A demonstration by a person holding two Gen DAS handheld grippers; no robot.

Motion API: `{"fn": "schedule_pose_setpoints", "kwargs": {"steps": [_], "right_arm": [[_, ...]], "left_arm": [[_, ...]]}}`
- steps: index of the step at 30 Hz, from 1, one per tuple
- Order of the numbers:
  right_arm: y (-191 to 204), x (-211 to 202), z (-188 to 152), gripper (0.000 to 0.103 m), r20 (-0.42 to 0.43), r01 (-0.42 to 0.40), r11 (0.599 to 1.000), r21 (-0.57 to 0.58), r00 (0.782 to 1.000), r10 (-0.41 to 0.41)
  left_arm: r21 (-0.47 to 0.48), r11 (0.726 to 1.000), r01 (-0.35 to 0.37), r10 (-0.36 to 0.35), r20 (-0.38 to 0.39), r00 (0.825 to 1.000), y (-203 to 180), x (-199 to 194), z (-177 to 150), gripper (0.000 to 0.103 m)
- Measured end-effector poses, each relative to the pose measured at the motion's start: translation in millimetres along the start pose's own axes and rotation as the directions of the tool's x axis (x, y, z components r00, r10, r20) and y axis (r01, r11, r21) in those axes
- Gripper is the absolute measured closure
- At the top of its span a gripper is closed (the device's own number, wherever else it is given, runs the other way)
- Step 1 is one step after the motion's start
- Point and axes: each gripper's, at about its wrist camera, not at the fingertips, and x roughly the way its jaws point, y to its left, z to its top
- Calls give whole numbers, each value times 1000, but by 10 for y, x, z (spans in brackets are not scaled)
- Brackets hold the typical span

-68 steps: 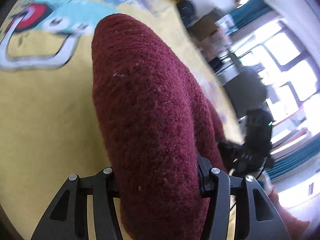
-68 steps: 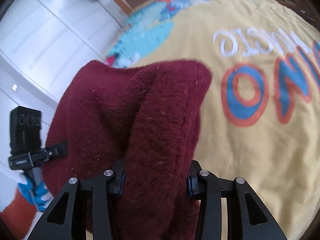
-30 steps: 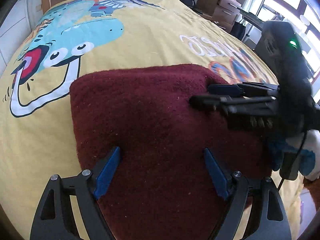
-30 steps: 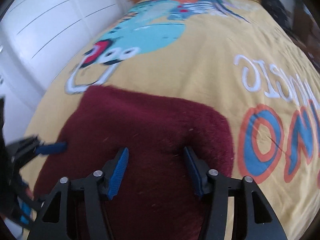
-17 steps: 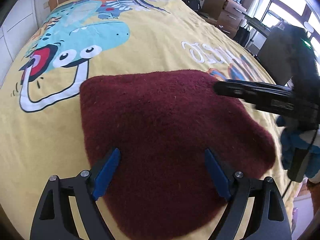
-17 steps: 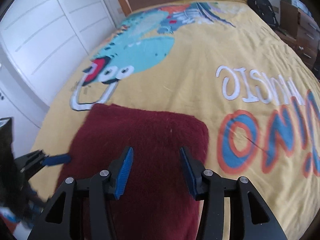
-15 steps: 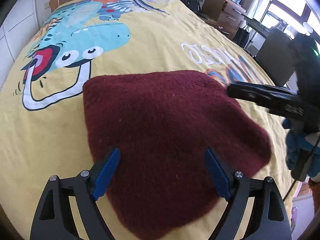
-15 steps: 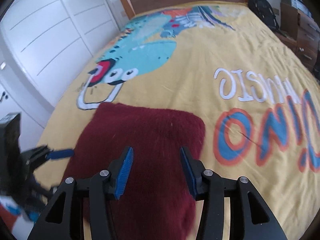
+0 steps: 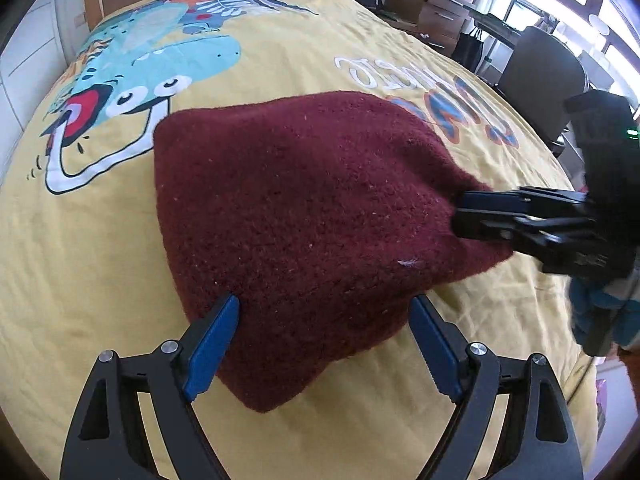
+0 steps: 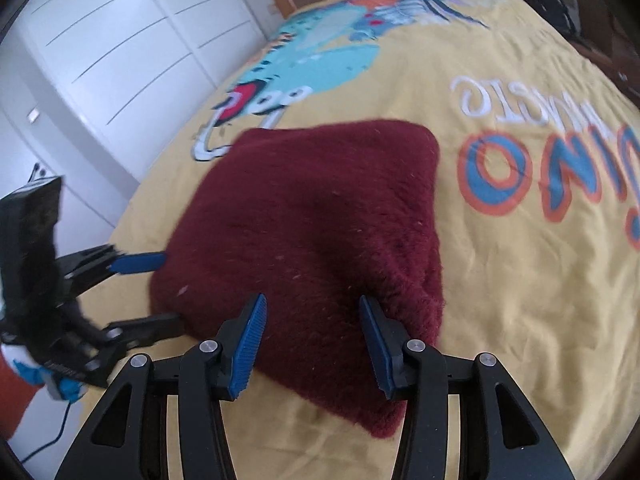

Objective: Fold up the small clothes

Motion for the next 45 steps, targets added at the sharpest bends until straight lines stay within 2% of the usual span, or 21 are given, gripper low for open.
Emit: {"fn": "schedule_pose_setpoints", "kwargs": {"steps": [4, 7, 9, 12, 13, 16, 19, 23, 25, 27, 30, 32, 37, 40, 42, 45], "right_arm": [[-166, 133, 45, 55, 1, -15, 1000, 16, 1000, 15], [-218, 185, 24, 55, 0, -34, 999, 20, 999, 34], [-226, 167, -22, 55, -4, -48, 999, 21, 999, 48], [-176, 147, -84, 53, -23, -37, 999, -23, 999, 36], [-158, 142, -109, 53, -24, -33, 999, -33, 999, 32], [-121, 154, -137, 53, -25, -14, 999, -51, 1000, 13], [-115, 154, -140, 53, -26, -10, 999, -51, 1000, 9], [-117, 180, -111, 53, -27, -8, 999, -50, 1000, 7], [-107, 195, -97, 52, -24, -5, 999, -49, 1000, 3], [-88, 220, -105, 52, -19, 6, 998, -63, 1000, -7], [-105, 227, -169, 52, -5, 5, 998, -67, 1000, -6], [-111, 193, -194, 52, -9, 8, 998, -63, 1000, -9], [-86, 67, -267, 52, -41, 70, 994, -85, 996, -74], [-139, -75, -348, 48, -49, 135, 990, -50, 989, -137], [-174, -209, -430, 37, -55, 184, 983, -15, 981, -184], [-189, -423, -601, 36, -57, 222, 975, 23, 974, -220]], "left_arm": [[69, 997, -21, 23, -32, 999, -95, 173, -59, 19], [79, 997, -23, 25, -28, 999, -124, 225, -107, 16], [67, 998, 14, -13, -7, 1000, -109, 128, -103, 16], [3, 994, 108, -108, 42, 993, -6, -90, -70, 16], [-16, 993, 117, -116, 56, 992, 29, -143, -48, 16], [-46, 998, 54, -51, 61, 997, 79, -131, 38, 16], [-65, 997, 31, -29, 36, 999, 83, -20, 84, 16], [33, 997, -68, 69, -28, 997, -85, 231, 8, 14], [84, 989, -122, 125, -33, 992, -173, 335, -74, 11], [83, 986, -144, 147, -25, 989, -178, 392, -134, 10], [31, 993, -117, 118, -9, 993, -99, 381, -148, 10], [29, 995, -94, 94, -1, 996, -84, 326, -134, 10], [-11, 1000, -12, 12, 22, 1000, -54, 9, -182, 10], [-58, 998, 21, -20, 23, 1000, -21, -177, -269, 10], [-81, 996, 48, -46, 30, 998, -31, -312, -369, 10], [-97, 994, 50, -45, 47, 998, -88, -558, -592, 9]]}}
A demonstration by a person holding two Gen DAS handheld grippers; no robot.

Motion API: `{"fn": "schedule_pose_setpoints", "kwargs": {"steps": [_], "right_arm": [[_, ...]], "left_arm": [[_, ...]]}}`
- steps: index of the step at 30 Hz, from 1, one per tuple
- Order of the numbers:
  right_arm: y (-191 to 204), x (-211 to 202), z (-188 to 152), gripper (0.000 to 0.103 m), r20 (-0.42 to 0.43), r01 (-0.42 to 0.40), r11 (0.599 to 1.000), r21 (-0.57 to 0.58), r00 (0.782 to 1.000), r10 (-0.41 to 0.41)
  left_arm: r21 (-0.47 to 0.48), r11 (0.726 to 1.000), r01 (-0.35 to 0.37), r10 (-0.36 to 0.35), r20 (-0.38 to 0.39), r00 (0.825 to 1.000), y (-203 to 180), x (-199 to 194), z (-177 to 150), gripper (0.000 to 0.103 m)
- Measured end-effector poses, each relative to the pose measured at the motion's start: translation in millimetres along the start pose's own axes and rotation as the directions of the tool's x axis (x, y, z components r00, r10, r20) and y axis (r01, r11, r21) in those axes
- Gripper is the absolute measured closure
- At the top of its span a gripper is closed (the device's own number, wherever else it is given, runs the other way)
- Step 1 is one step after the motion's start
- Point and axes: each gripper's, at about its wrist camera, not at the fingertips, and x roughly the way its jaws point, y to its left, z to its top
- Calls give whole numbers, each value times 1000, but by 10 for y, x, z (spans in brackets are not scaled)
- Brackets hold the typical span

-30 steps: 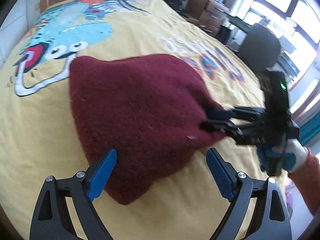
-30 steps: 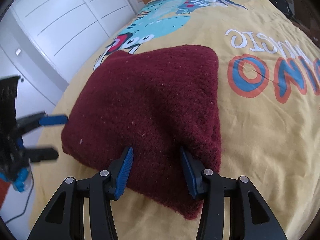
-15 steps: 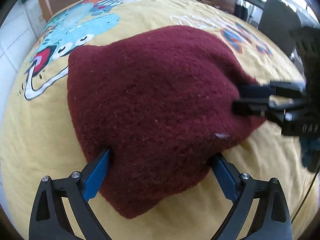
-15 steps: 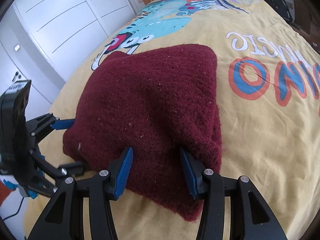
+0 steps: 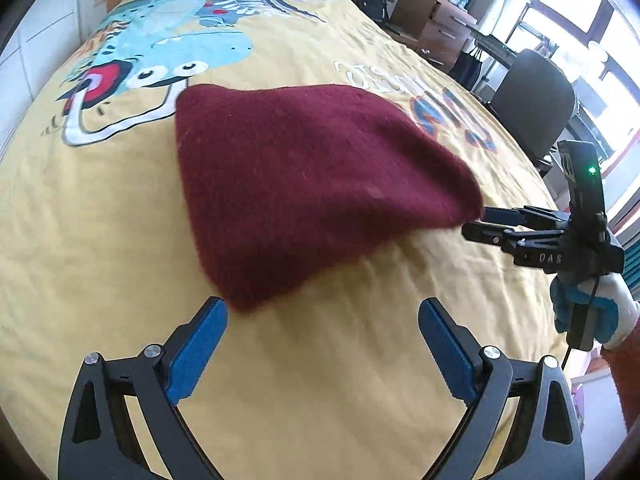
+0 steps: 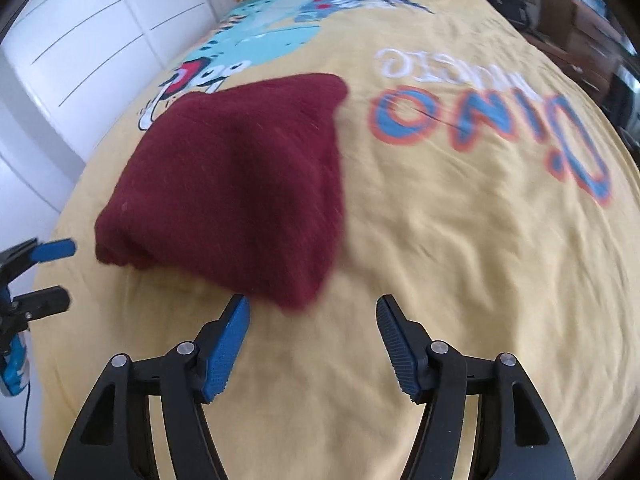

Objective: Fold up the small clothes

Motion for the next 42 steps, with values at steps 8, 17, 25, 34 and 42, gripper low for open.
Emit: {"fn": "schedule_pose_setpoints", "kwargs": {"steps": [8, 17, 25, 34, 42], "right_arm": [[191, -697, -559, 35, 84, 12, 999, 48, 996, -16], [733, -1292, -1266, 26, 196, 34, 998, 51, 980, -43], [1022, -1716, -1760, 2, 294, 95, 995, 30, 951, -99], [1092, -2039, -2021, 0, 367, 139, 990, 28, 920, -140], [1014, -2147, -2091, 0, 400, 191, 979, 66, 894, -201]], "left_arm": [[-73, 996, -56, 63, 92, 994, -146, -605, -511, 9], [-68, 984, -166, 177, 233, 956, -557, -1179, -1058, 8], [-75, 974, -213, 226, 311, 923, -878, -1487, -1511, 7], [-96, 960, -263, 279, 374, 884, -1025, -1711, -1661, 7], [-132, 950, -284, 313, 408, 858, -979, -1802, -1695, 7]]}}
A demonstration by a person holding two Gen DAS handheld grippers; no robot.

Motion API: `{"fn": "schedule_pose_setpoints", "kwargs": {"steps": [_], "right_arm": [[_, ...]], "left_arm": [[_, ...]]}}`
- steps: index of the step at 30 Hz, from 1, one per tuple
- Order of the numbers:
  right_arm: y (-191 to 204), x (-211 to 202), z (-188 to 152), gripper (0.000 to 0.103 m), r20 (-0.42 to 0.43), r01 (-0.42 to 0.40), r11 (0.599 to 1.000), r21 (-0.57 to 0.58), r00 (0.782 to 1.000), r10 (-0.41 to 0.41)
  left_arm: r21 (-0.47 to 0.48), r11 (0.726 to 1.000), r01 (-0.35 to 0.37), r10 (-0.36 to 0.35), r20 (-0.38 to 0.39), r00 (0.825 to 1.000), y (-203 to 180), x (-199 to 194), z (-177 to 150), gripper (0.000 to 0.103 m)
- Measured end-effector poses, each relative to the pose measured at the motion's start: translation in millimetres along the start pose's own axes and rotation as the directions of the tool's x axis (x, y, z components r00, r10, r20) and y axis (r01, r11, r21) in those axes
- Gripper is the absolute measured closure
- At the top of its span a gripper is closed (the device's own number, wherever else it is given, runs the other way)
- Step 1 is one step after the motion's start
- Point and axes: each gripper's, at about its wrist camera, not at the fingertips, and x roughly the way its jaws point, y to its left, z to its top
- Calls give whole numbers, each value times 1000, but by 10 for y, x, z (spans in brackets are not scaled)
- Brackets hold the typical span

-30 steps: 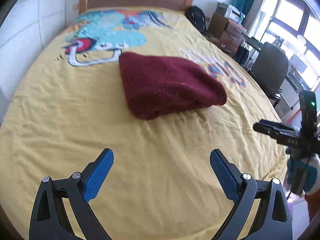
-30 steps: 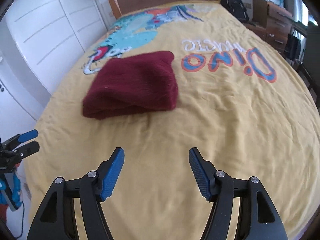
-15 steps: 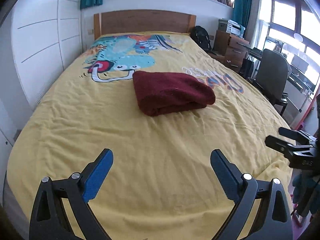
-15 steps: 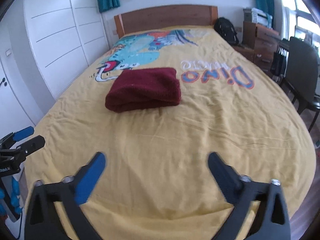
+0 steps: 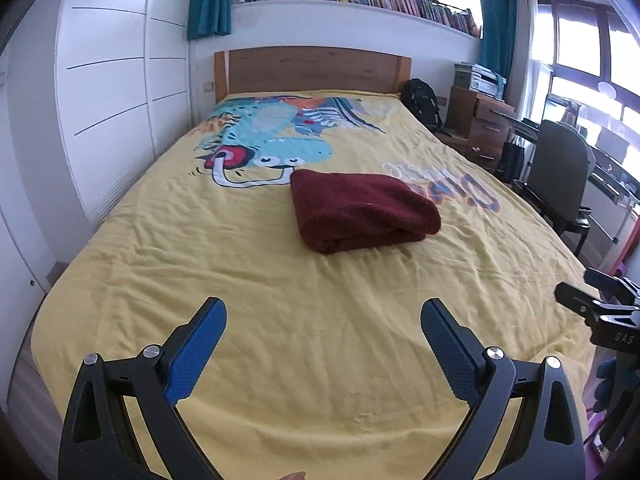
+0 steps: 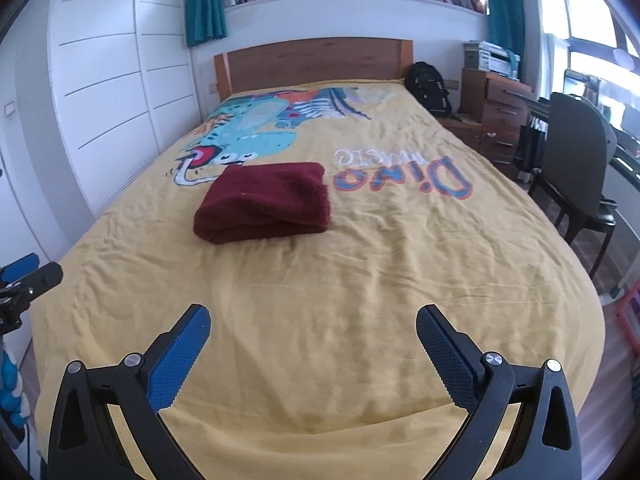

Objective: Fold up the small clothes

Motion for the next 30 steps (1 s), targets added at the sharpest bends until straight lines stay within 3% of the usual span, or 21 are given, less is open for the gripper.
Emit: {"fn": "schedule_pose_setpoints", "kwargs": {"steps": [11, 30], "right_arm": [[-277, -19, -50, 0, -3, 69, 995, 71, 998, -69], [-414, 12, -121, 0, -27, 112, 989, 98, 994, -110]], "left_arm": [[-35, 999, -26, 26, 2, 1000, 116, 16, -17, 7], [-26, 999, -20, 21, 7, 1000, 161, 21, 22, 7]]}}
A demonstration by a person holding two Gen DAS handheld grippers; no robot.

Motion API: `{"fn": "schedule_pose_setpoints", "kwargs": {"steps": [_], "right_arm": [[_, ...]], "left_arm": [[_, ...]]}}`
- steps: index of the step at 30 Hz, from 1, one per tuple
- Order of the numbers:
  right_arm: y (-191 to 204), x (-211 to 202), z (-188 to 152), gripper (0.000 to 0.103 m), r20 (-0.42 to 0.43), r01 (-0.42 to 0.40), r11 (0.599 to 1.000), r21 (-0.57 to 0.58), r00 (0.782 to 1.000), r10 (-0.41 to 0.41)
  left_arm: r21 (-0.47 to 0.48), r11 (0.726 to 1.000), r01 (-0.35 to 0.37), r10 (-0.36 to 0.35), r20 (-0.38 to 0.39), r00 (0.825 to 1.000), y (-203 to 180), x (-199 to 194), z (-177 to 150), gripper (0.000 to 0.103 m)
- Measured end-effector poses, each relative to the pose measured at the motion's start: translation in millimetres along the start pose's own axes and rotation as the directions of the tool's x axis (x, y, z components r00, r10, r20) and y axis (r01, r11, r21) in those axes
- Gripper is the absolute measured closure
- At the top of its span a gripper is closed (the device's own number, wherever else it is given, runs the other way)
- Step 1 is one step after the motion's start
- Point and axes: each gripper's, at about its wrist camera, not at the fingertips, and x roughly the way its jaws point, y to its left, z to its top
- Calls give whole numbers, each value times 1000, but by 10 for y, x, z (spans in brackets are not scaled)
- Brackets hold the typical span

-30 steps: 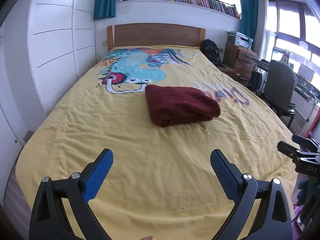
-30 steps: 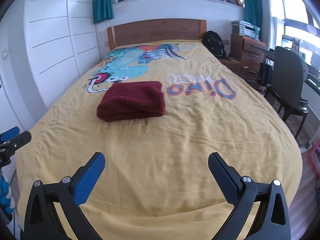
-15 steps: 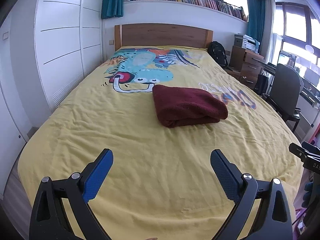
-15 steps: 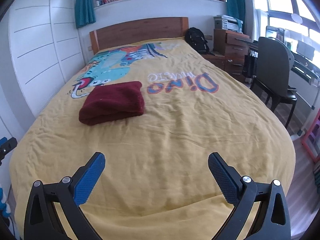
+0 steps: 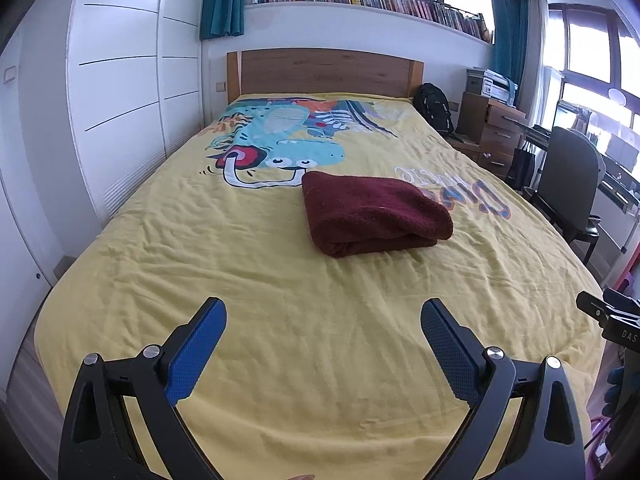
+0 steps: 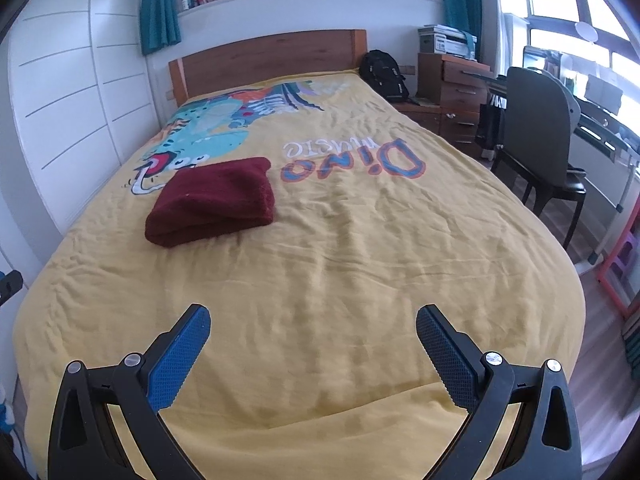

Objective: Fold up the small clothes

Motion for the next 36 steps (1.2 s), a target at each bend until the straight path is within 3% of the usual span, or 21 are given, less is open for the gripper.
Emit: {"fn": "schedule_pose_setpoints", "kwargs": {"steps": [36], "right_arm": [[-106, 15, -45, 0, -8, 24, 1000, 15, 1000, -24]], "left_arm": [[14, 1000, 11, -11, -5, 1000, 17, 24, -4, 7]]}}
